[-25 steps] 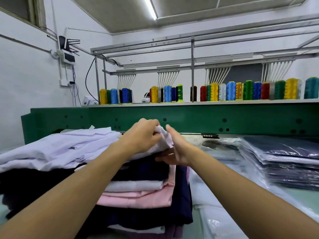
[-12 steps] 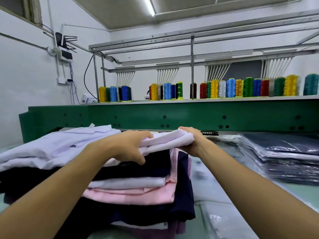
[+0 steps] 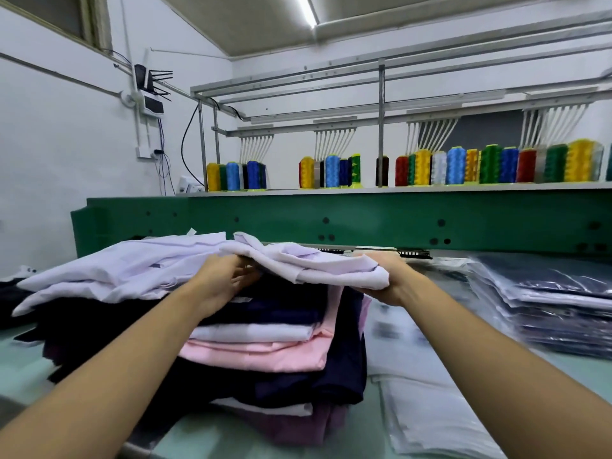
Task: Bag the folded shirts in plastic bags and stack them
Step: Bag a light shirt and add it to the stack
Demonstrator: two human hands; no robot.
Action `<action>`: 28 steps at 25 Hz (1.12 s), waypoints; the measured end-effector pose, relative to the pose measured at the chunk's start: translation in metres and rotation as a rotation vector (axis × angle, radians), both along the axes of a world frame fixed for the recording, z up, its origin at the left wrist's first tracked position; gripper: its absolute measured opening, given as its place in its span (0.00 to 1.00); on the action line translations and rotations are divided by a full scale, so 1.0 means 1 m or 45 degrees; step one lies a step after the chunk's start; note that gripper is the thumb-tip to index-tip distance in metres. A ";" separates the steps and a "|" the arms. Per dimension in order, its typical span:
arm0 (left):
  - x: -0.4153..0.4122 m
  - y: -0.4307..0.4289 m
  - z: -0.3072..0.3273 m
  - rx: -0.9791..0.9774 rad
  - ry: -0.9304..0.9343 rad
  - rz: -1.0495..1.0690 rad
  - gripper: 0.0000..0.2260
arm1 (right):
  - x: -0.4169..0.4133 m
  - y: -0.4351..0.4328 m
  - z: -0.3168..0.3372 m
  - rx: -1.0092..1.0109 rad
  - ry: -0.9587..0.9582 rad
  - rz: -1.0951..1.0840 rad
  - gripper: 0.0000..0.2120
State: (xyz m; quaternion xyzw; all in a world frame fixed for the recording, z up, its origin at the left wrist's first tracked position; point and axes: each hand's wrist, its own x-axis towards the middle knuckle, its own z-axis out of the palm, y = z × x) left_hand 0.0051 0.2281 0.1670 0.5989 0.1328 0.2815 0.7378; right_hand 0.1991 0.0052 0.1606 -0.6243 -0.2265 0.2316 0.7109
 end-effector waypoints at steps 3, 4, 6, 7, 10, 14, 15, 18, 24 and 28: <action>0.003 -0.014 0.008 -0.143 -0.061 -0.340 0.23 | -0.002 0.001 -0.003 -0.050 0.131 0.025 0.12; 0.008 -0.019 0.014 -0.030 0.022 -0.347 0.26 | -0.004 0.003 -0.002 -0.078 0.138 0.010 0.17; 0.024 -0.034 0.019 0.199 0.227 -0.113 0.16 | -0.010 0.006 0.001 -0.161 0.073 -0.048 0.19; 0.031 -0.042 0.022 0.306 0.288 0.032 0.12 | -0.013 0.008 0.002 -0.200 0.030 -0.066 0.17; 0.049 -0.063 0.029 0.607 0.245 0.151 0.06 | -0.019 0.012 0.015 -0.243 -0.013 -0.018 0.21; 0.061 -0.122 0.036 1.167 0.133 -0.114 0.10 | -0.023 0.011 0.031 0.053 0.046 0.044 0.27; 0.063 -0.136 0.036 1.340 0.086 -0.139 0.12 | -0.019 0.004 0.034 0.112 0.102 0.026 0.27; 0.069 -0.165 0.033 1.542 -0.031 -0.235 0.18 | -0.003 -0.035 0.037 0.013 0.086 0.031 0.26; 0.086 -0.203 0.016 1.470 0.022 -0.665 0.16 | 0.024 -0.102 0.030 -0.302 -0.130 -0.424 0.05; 0.116 -0.205 -0.002 1.084 0.106 -0.752 0.14 | 0.039 -0.141 0.010 -0.468 -0.413 -0.564 0.14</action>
